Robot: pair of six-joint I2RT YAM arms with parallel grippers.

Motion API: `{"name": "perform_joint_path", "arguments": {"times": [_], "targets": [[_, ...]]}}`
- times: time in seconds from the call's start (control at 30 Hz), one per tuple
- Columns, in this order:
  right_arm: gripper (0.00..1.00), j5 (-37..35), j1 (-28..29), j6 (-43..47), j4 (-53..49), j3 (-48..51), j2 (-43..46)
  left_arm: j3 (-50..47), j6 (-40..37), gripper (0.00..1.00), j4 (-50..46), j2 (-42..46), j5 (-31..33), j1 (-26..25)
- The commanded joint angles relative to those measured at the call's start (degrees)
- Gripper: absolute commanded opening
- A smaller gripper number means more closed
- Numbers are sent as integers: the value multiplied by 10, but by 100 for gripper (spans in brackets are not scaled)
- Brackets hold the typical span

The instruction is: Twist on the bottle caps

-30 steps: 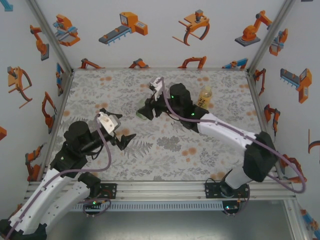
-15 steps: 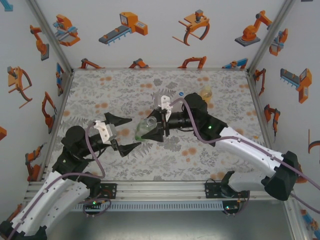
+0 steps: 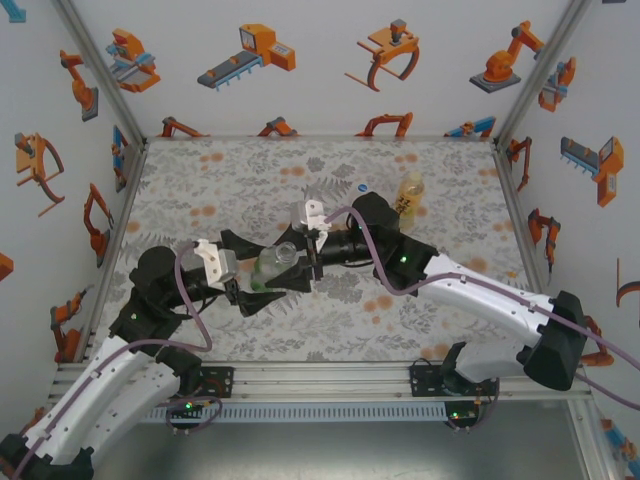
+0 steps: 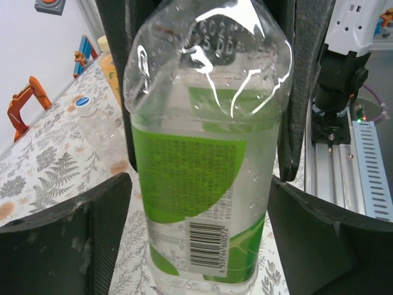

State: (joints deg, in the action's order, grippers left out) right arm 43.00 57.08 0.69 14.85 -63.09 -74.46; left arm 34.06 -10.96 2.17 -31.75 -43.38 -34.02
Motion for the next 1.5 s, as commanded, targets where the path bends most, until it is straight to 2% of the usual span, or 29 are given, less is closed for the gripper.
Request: {"name": "perform_joint_path", "arguments": {"times": [0.0,0.07,0.27,0.3,0.43,0.57,0.7,0.77,0.9,1.07,1.17,1.37,1.47], "targets": [[41,1,10,-10,40,-16,2,13,11,78,21,5,-27,5],[41,4,14,-9,41,-14,0,14,13,75,21,2,-37,5],[41,-9,16,7,25,-7,12,24,6,58,5,-8,-49,5],[44,-14,16,10,14,-8,16,25,4,56,4,-8,-47,5],[73,-74,16,18,-30,-6,44,27,-7,48,-11,-8,-33,5],[81,-163,15,26,-78,7,92,34,-22,40,-33,-8,10,6],[80,-268,9,10,-134,22,137,37,-32,40,-51,-2,65,8],[79,-325,-6,-26,-170,32,153,37,-38,40,-59,3,91,8],[69,-427,-46,-126,-235,61,179,36,-44,40,-65,12,130,9],[57,-531,-81,-221,-297,105,173,34,-46,41,-65,18,139,10],[55,-542,-102,-251,-319,105,133,35,-45,41,-65,13,138,10],[54,-454,-157,-259,-281,100,3,37,-45,41,-68,9,134,10],[57,-478,-170,-254,-291,72,-75,37,-44,41,-70,9,134,10]]}}
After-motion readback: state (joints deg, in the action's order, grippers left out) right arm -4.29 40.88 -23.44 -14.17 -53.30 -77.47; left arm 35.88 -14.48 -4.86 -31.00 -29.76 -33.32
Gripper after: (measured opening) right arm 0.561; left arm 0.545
